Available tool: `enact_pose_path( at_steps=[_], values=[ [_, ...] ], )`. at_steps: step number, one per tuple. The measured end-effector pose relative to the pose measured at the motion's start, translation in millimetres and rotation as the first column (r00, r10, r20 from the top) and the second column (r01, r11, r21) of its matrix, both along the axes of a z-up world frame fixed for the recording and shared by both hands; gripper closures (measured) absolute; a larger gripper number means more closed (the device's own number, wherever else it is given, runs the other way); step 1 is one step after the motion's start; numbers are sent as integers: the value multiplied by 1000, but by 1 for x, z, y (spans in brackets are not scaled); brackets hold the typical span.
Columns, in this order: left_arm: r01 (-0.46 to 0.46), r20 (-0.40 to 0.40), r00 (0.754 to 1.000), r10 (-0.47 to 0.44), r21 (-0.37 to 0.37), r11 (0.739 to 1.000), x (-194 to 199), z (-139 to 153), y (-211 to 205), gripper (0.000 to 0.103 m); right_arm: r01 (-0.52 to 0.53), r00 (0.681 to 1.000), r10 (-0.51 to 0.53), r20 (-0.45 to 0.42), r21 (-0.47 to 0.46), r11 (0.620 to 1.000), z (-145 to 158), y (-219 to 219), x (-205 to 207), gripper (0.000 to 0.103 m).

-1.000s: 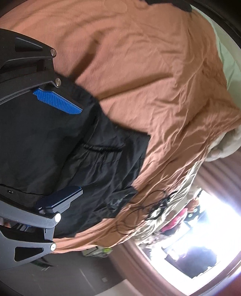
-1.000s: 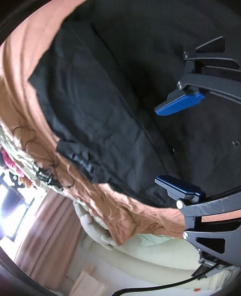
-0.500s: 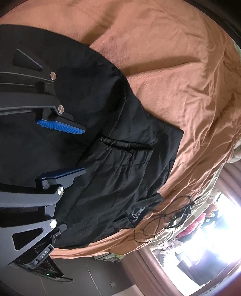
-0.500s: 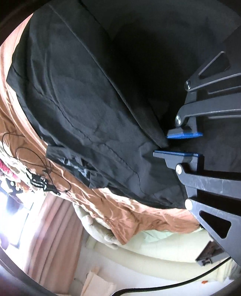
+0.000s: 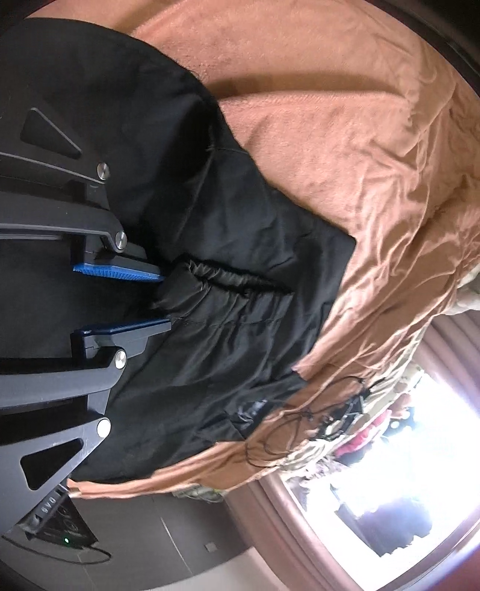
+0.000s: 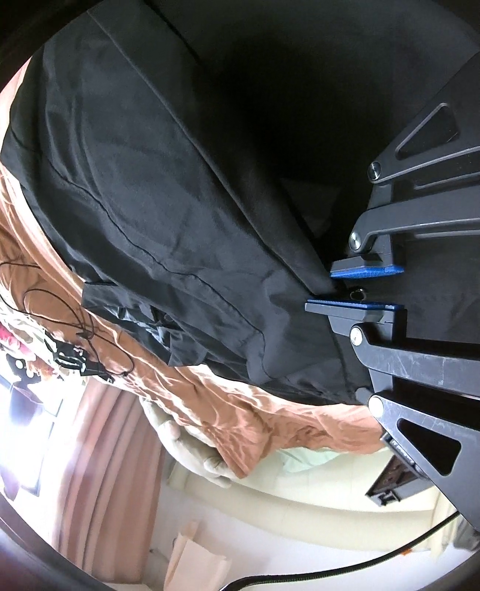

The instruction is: Fold large clothes

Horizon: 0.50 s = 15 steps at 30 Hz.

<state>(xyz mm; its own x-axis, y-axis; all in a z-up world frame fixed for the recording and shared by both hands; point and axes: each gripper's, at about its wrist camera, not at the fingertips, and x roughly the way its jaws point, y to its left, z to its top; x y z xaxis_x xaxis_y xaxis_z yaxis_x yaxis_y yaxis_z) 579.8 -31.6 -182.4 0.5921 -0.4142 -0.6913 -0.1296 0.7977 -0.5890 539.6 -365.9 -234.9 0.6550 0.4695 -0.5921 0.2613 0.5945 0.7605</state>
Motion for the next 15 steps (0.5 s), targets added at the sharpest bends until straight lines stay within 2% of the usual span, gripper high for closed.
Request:
enact_pose_path(
  at_steps=[3,5,7,8,11,14,15],
  values=[
    [-13,-11,1000,14,20,1000,-2,2,1,82,-11,1000,10,-14,-18,1000,2,1,2,84],
    [-15,-31,999,16,25,1000,-3,4,2,82,-5,1000,4,-29,-27,1000,3,0,4,63],
    [-30,-40,999,32,35,999,-5,7,5,82,13,999,-13,-30,-25,1000,6,-3,2,49],
    [-47,-50,998,50,63,997,-8,10,6,82,18,999,-18,-27,-28,999,8,-5,0,42],
    [-63,-57,996,68,97,993,-18,18,10,81,35,999,-36,-23,-45,998,16,-12,-10,31],
    [-51,-63,996,58,113,992,-33,25,13,79,55,998,-56,-24,-61,997,23,-21,-23,26],
    [-45,-63,997,52,119,992,-37,27,14,72,60,998,-62,-23,-67,996,25,-23,-27,25]
  ],
)
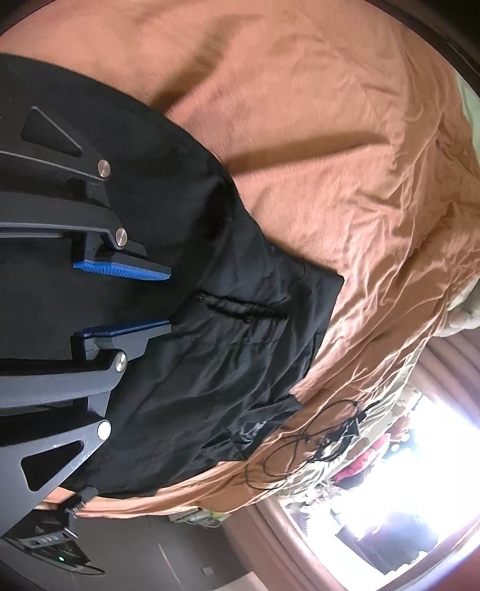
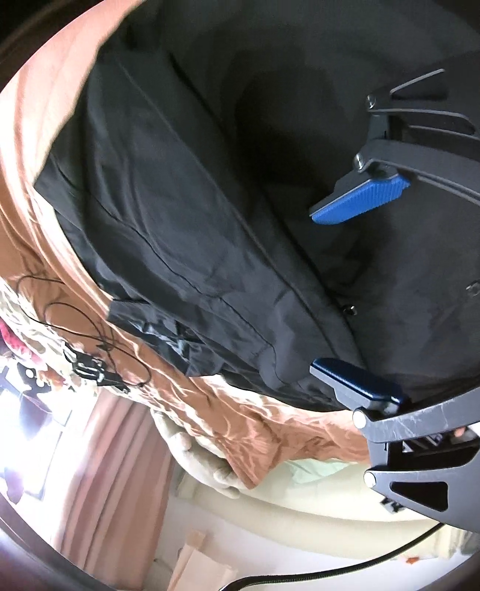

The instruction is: Fold large clothes

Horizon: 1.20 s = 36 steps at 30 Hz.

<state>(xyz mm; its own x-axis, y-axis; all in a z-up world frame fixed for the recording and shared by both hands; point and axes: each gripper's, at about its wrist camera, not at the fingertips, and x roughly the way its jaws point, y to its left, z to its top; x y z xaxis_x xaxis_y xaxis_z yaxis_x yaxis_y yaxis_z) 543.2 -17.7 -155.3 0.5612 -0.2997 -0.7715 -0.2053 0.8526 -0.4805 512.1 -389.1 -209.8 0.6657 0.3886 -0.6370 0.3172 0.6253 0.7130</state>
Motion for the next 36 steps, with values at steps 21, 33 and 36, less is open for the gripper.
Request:
enact_pose_path(
  at_steps=[21,33,36],
  values=[
    [51,100,993,-64,127,991,-168,43,29,20,-36,998,42,49,-120,992,36,-8,-142,6],
    [52,173,982,-70,108,993,-237,60,36,19,-30,997,40,72,-130,991,52,-27,-213,0],
    [48,206,976,-72,120,992,-254,69,39,16,-13,996,25,89,-133,991,58,-35,-232,0]
  ],
)
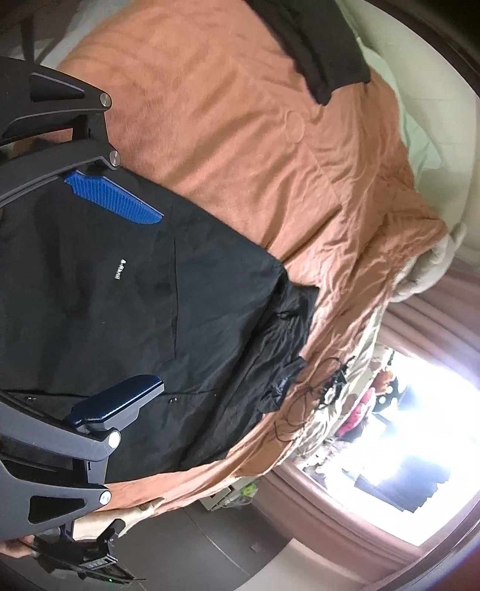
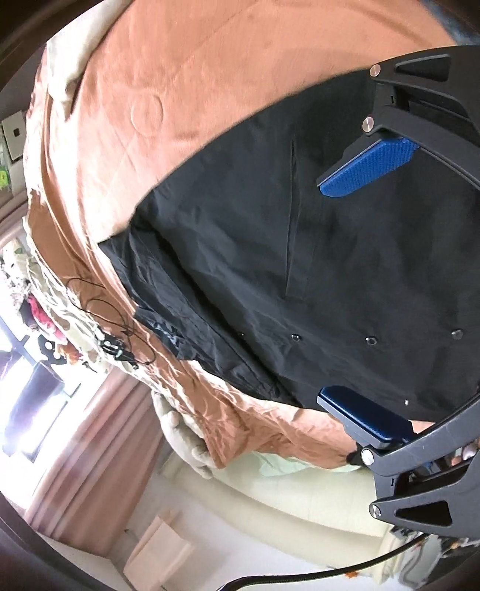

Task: Fold large clothes
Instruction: 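Open both tools and withdraw them from the folded shirt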

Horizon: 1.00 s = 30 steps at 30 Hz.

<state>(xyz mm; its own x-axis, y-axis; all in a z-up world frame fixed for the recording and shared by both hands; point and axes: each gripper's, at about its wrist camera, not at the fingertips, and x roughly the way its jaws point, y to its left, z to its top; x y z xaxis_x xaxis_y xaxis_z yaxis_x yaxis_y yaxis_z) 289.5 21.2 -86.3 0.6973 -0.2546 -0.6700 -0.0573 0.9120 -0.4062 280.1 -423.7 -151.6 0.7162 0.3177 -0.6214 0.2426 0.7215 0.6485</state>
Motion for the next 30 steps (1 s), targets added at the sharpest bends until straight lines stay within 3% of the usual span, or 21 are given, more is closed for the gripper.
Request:
enact_pose_path(
  at_steps=[5,11,22,30],
  values=[
    [23,59,998,-23,3,1000,-30,16,2,12,11,1000,-10,30,-9,1000,11,-9,-30,0],
    [74,72,995,-76,29,997,-67,29,2,11,23,998,-22,50,-14,1000,18,-17,-69,0],
    [27,87,996,-30,27,999,-138,37,31,11,57,996,-52,71,-77,995,35,-42,-142,0],
    [10,62,998,-11,25,1000,-168,30,49,11,61,996,-56,69,-62,996,24,-56,-187,0]
  ],
)
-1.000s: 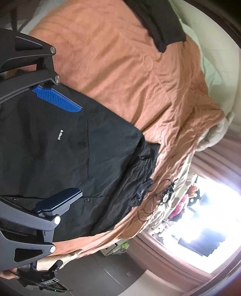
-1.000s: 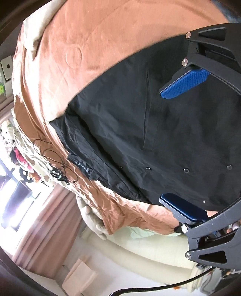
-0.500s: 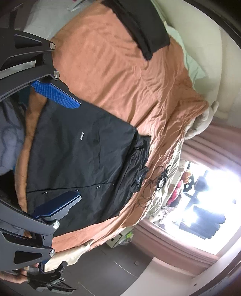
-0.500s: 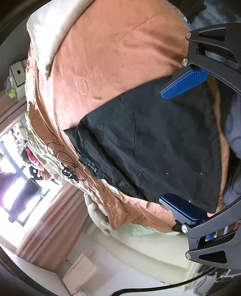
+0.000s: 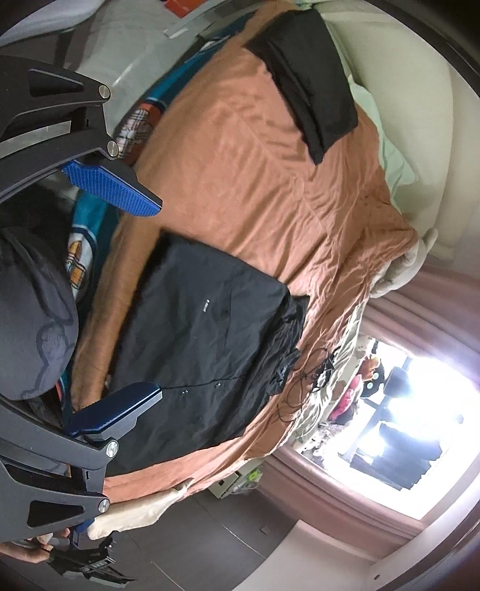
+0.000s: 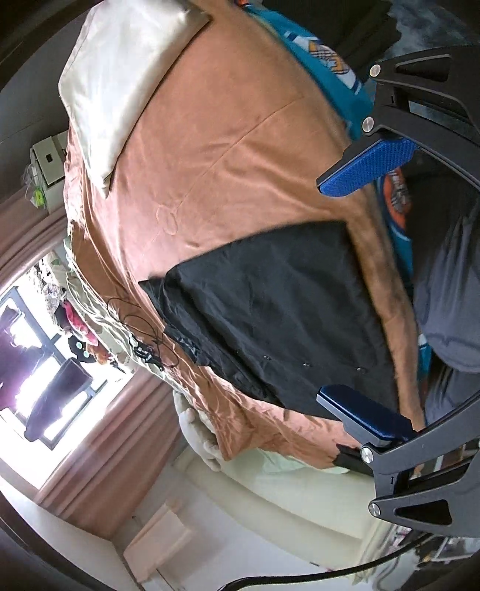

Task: Fold large clothes
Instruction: 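Open both tools and withdraw them from the folded shirt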

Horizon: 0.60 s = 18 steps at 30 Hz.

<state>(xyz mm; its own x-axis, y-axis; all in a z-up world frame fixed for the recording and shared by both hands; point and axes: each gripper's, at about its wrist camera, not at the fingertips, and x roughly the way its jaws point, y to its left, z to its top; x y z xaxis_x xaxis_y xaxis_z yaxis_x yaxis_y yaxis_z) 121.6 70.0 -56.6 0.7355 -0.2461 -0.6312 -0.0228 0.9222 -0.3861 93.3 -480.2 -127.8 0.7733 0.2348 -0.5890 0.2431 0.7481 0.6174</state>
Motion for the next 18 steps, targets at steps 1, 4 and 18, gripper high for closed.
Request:
enact_pose_path(
  at_steps=[1,4,18],
  values=[
    [0,0,1000,0,-1,1000,-2,-1,2,11,-1,1000,1,-2,3,1000,-2,-1,-3,0],
    [5,-1,1000,-5,-6,1000,-4,-4,7,11,8,1000,-8,-12,0,1000,-9,-5,-12,0],
    [-42,-85,996,34,-87,995,40,-48,30,17,-28,998,30,-56,37,999,-42,-18,19,8]
  ],
)
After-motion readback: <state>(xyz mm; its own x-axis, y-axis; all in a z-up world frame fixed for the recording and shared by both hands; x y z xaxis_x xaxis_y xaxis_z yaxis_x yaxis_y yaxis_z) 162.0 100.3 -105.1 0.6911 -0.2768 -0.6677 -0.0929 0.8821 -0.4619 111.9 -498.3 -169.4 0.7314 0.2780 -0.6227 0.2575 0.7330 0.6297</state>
